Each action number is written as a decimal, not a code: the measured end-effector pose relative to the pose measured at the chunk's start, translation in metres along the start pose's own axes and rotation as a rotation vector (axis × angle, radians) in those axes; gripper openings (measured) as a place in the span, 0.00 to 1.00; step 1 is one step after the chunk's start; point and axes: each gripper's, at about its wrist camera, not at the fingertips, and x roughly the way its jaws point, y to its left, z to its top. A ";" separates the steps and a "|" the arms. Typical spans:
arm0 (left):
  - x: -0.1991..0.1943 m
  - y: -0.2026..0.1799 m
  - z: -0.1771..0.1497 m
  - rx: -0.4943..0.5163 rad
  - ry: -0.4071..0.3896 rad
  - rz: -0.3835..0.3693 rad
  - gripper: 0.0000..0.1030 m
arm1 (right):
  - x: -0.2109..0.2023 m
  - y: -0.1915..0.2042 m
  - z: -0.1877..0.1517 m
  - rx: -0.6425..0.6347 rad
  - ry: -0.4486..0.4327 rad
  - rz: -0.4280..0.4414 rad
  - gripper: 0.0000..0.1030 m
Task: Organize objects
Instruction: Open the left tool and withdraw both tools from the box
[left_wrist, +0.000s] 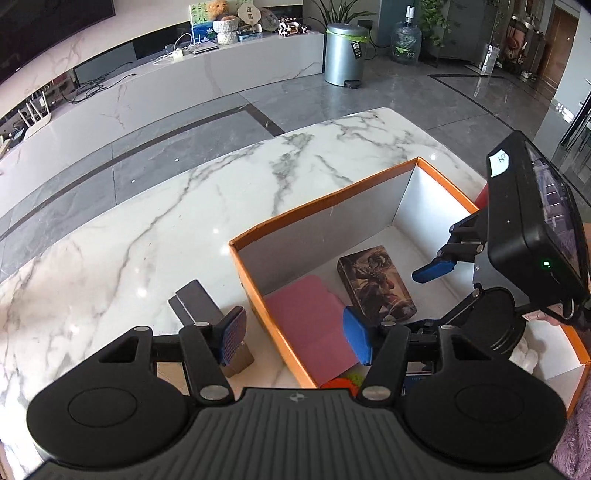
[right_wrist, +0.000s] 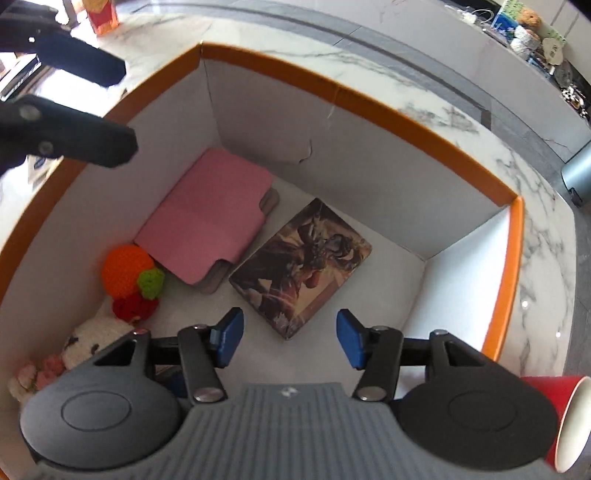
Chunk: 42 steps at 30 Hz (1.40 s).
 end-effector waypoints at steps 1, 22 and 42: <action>0.002 0.002 -0.001 -0.012 0.003 -0.008 0.66 | 0.004 0.002 0.002 -0.025 0.013 -0.010 0.58; 0.010 0.014 -0.011 -0.048 -0.013 -0.112 0.45 | 0.019 0.036 0.005 -0.499 0.032 -0.080 0.42; -0.091 0.069 -0.046 -0.213 -0.139 0.035 0.52 | -0.128 0.059 0.025 -0.086 -0.263 0.081 0.45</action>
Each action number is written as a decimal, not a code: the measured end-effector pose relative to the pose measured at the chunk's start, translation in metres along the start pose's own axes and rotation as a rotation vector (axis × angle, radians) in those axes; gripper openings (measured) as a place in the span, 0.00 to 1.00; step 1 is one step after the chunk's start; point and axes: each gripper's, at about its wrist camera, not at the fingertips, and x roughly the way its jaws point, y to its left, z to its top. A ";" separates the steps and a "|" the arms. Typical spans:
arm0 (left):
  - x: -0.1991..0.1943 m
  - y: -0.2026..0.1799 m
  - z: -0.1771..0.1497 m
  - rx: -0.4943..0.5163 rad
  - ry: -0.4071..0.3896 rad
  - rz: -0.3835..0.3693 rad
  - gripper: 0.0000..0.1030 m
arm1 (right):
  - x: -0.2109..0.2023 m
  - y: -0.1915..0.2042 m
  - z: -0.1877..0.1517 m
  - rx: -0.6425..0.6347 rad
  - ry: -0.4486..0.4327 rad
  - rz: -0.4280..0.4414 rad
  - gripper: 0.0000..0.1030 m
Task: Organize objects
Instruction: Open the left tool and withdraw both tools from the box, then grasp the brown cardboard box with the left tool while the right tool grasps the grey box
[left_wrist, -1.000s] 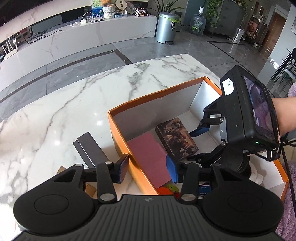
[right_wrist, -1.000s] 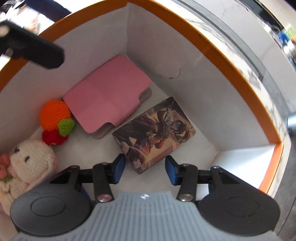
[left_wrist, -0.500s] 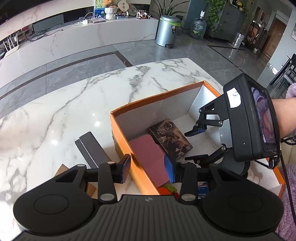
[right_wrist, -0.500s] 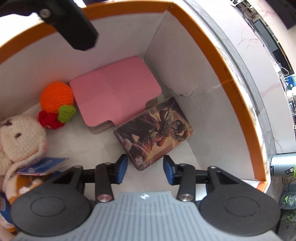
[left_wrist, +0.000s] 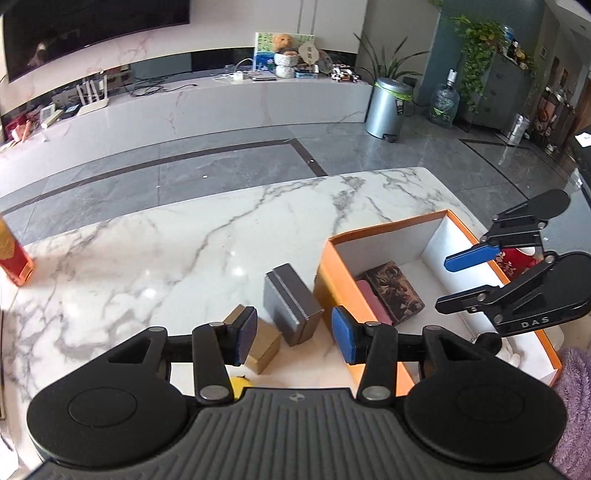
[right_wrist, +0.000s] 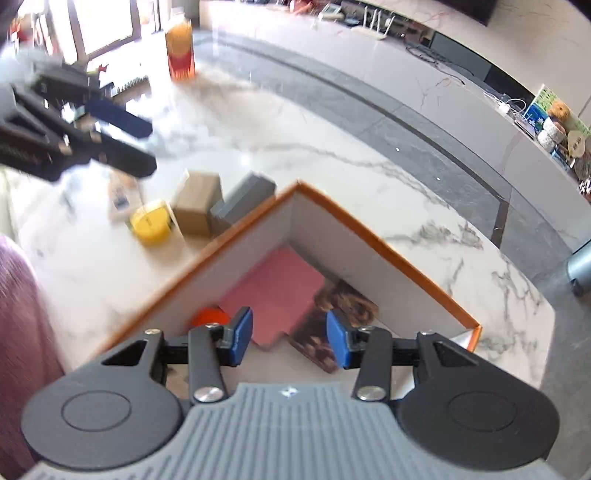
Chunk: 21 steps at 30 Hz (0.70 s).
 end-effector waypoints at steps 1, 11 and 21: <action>-0.002 0.007 -0.002 -0.035 0.000 0.011 0.54 | -0.004 0.003 0.004 0.020 -0.012 0.012 0.45; 0.011 0.057 -0.017 -0.346 -0.030 0.058 0.65 | 0.019 0.040 0.049 0.106 -0.061 0.080 0.32; 0.088 0.075 -0.020 -0.510 0.082 0.055 0.72 | 0.074 0.052 0.081 0.092 0.003 -0.063 0.32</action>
